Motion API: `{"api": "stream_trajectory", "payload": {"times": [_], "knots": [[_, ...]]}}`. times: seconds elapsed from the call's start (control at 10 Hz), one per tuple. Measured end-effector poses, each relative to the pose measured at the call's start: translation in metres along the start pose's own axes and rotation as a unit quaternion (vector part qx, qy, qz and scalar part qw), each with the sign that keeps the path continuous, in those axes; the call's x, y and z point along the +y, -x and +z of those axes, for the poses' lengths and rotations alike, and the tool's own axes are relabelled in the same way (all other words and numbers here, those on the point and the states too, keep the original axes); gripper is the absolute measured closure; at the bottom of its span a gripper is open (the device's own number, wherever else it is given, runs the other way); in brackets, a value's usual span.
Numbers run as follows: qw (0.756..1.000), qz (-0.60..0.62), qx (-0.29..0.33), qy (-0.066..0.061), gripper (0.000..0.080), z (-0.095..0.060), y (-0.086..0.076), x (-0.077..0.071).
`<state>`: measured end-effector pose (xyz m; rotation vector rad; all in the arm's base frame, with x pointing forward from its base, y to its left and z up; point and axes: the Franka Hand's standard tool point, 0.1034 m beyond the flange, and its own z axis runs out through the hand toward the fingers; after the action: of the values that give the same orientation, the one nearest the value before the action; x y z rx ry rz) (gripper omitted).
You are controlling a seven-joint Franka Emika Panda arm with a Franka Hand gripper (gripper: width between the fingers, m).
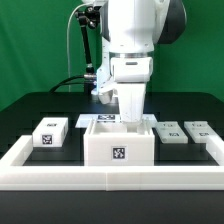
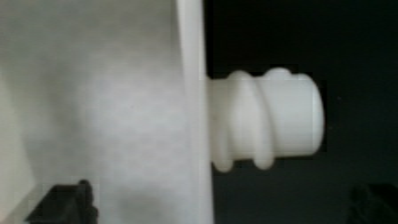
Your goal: Assemble cabinet
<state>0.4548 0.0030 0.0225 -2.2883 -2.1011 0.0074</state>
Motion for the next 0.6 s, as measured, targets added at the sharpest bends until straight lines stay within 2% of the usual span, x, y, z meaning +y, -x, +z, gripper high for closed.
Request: {"api": "stream_trajectory", "payload": {"times": [0.1, 0.2, 0.3, 0.4, 0.5, 0.6], "knots": [[1.0, 0.0, 0.0, 0.0, 0.0253, 0.0, 0.0001, 0.0], [1.0, 0.0, 0.0, 0.0, 0.0253, 0.0003, 0.0003, -0.0002], [1.0, 0.0, 0.0, 0.0, 0.0437, 0.0004, 0.0003, -0.0003], [1.0, 0.0, 0.0, 0.0, 0.0571, 0.0004, 0.0003, -0.0003], [1.0, 0.0, 0.0, 0.0, 0.0571, 0.0004, 0.0003, -0.0003], [1.0, 0.0, 0.0, 0.0, 0.0736, 0.0002, 0.0002, 0.0]]}}
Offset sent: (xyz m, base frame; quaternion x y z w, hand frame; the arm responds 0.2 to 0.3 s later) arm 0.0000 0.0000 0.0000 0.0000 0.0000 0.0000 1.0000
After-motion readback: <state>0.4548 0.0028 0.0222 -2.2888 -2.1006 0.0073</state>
